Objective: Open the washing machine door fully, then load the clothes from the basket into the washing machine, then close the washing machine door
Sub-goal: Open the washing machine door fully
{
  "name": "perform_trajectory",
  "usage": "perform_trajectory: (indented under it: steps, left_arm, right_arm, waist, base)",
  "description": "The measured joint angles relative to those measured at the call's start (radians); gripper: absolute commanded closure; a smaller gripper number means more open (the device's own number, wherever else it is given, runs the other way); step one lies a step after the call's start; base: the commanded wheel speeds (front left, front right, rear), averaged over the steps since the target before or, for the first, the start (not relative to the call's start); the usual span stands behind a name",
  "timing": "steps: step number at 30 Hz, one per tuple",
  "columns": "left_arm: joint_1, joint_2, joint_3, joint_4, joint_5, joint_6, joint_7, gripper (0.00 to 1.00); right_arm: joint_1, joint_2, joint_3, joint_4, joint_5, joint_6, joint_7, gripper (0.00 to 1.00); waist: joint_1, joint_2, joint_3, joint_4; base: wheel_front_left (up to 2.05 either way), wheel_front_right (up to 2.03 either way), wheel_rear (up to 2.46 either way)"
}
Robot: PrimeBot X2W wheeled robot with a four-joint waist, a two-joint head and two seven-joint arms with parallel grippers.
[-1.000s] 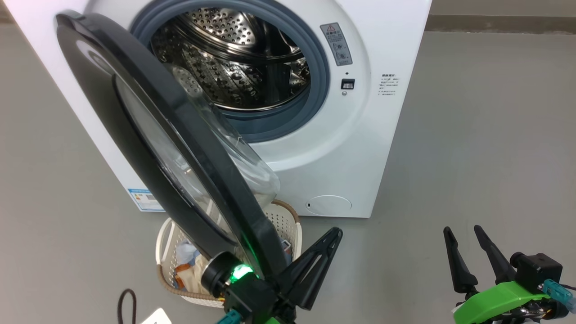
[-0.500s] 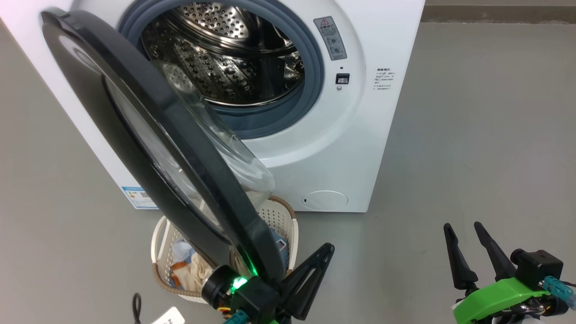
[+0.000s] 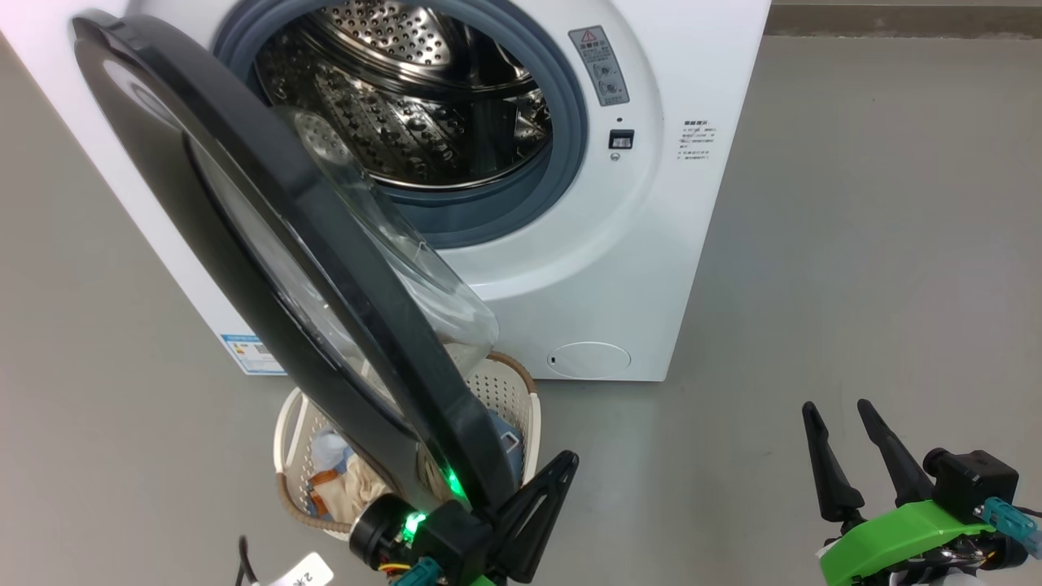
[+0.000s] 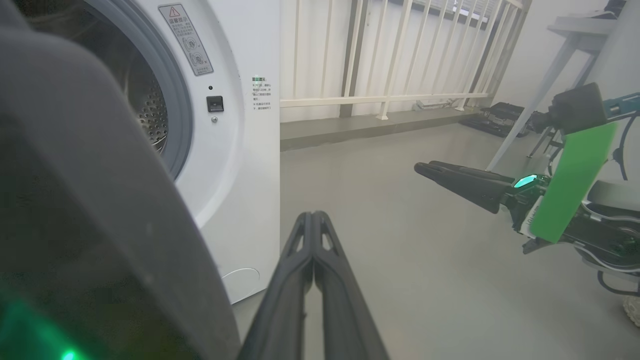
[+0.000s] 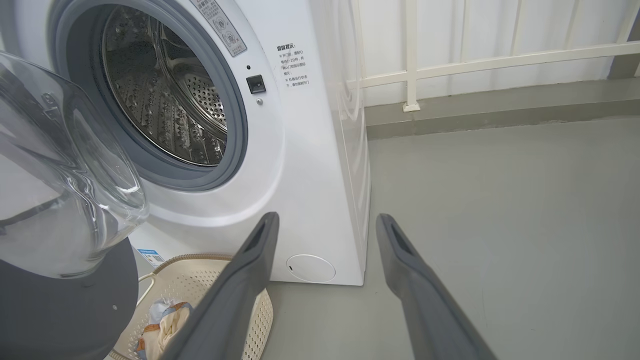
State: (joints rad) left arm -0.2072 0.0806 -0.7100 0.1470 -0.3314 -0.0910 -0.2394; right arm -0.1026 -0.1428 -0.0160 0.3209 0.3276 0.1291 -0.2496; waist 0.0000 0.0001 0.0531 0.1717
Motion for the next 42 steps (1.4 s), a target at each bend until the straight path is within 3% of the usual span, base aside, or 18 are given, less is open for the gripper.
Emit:
perform_trajectory:
  steps: [29,42]
  left_arm:
    - [0.009,-0.011,0.022,0.003,-0.010,0.061,-0.007,1.00]
    - [0.064,0.020,0.026,-0.077,-0.018,0.103,0.012,1.00]
  right_arm:
    - [0.000,0.001,0.001,0.008,0.018,0.000,0.000,0.00]
    - [0.000,0.007,0.000,0.008,0.018,0.000,0.000,0.00]
  waist:
    - [0.0000,0.0000,-0.015,0.039]
    - [0.0001,0.0000,-0.004,0.064]
  base:
    - [0.00,0.00,0.00]
    - [0.00,0.00,0.00]
